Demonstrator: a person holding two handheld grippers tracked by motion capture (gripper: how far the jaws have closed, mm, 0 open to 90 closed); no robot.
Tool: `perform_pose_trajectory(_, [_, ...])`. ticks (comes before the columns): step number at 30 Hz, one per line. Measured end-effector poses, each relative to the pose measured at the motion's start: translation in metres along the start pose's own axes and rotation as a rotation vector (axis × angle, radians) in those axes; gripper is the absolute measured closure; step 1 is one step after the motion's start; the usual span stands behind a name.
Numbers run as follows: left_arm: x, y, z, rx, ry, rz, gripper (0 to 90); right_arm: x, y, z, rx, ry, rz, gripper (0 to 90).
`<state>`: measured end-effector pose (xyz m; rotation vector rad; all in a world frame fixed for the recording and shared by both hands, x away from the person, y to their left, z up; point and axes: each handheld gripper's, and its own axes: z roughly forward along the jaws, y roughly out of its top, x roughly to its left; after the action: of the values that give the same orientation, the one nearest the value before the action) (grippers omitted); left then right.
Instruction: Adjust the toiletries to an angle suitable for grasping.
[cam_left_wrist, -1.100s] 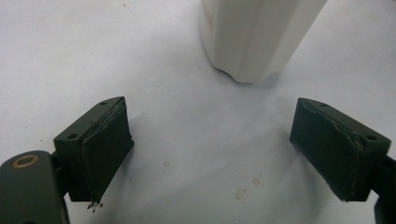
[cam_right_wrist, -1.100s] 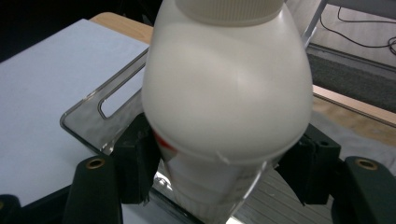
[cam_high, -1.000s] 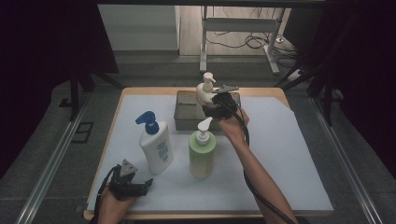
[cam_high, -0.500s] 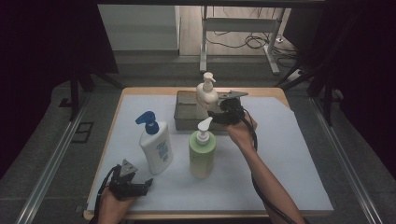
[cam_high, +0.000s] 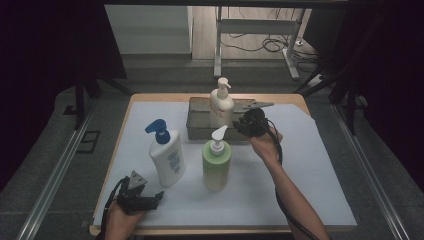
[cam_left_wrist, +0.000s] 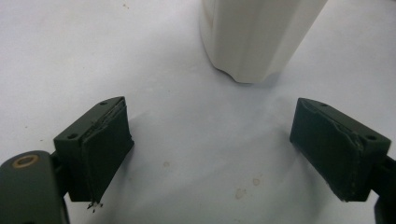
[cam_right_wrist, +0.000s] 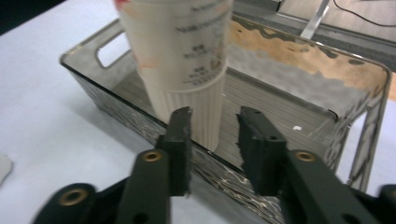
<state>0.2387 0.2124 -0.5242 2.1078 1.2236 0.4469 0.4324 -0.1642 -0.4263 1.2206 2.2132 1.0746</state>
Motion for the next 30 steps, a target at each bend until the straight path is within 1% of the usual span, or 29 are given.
perform_pose_trajectory(5, [0.0, 0.0, 0.0, 0.0, 0.0, 0.0, 12.1, -0.006, 0.001, 0.008, 0.021, -0.03, 0.015, 80.2])
perform_pose_trajectory(9, [0.0, 0.0, 0.0, 0.001, 0.001, 0.002, 12.1, -0.011, 0.002, 0.016, 0.035, -0.048, 0.036, 89.3])
perform_pose_trajectory(13, [0.0, 0.0, 0.0, 0.001, 0.001, 0.002, 12.1, -0.011, 0.004, 0.025, 0.054, -0.073, 0.036, 89.7])
perform_pose_trajectory(15, [0.0, 0.0, 0.0, 0.0, 0.0, 0.0, 12.1, -0.01, 0.005, 0.03, 0.055, -0.072, 0.047, 89.7])
perform_pose_trajectory(19, [0.0, 0.0, 0.0, 0.002, 0.001, 0.002, 12.1, -0.007, 0.007, 0.039, 0.073, -0.083, 0.042, 89.7])
perform_pose_trajectory(22, [0.0, 0.0, 0.0, 0.001, 0.001, 0.001, 12.1, -0.006, 0.01, 0.044, 0.075, -0.076, 0.06, 89.6])
perform_pose_trajectory(29, [0.0, 0.0, 0.0, 0.002, 0.001, 0.002, 12.1, -0.008, 0.012, 0.056, 0.101, -0.078, 0.05, 89.6])
perform_pose_trajectory(30, [0.0, 0.0, 0.0, 0.002, 0.001, 0.002, 12.1, -0.008, 0.012, 0.057, 0.107, -0.079, 0.056, 89.6])
